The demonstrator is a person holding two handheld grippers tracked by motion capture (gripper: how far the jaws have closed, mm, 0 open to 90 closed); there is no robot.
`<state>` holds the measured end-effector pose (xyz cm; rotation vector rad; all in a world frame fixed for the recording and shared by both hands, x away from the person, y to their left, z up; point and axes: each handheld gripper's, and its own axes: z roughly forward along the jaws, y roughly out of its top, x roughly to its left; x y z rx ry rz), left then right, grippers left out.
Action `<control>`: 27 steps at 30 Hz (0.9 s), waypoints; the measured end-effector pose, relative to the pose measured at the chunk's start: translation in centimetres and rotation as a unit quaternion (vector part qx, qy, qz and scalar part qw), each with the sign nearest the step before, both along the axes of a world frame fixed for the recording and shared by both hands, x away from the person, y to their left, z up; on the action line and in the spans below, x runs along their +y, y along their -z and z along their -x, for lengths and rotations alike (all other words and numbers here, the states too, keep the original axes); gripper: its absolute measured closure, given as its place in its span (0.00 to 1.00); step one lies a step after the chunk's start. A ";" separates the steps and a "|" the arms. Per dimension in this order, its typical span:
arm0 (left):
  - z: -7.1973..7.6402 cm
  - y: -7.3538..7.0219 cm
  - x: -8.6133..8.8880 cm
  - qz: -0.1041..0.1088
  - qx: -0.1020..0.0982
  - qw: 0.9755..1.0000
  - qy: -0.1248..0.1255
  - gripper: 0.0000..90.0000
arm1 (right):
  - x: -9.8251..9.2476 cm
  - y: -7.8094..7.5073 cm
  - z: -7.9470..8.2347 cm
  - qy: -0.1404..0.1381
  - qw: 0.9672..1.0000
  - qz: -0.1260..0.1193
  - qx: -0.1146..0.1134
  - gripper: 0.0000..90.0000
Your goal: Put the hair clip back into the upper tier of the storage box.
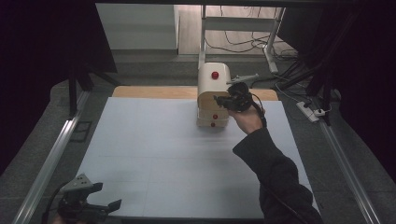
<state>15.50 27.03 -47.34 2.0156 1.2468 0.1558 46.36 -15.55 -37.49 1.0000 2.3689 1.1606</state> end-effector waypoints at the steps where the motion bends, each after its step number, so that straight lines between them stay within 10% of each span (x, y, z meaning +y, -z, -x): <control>1: 0.0 0.0 0.0 0.000 0.000 1.000 0.000 0.02 | 0.1 0.2 0.0 -0.001 1.000 0.003 0.000 0.92; 27: 0.0 0.0 0.0 -0.002 0.000 1.000 -0.001 0.02 | -0.1 1.0 0.2 0.000 1.000 0.007 0.010 0.81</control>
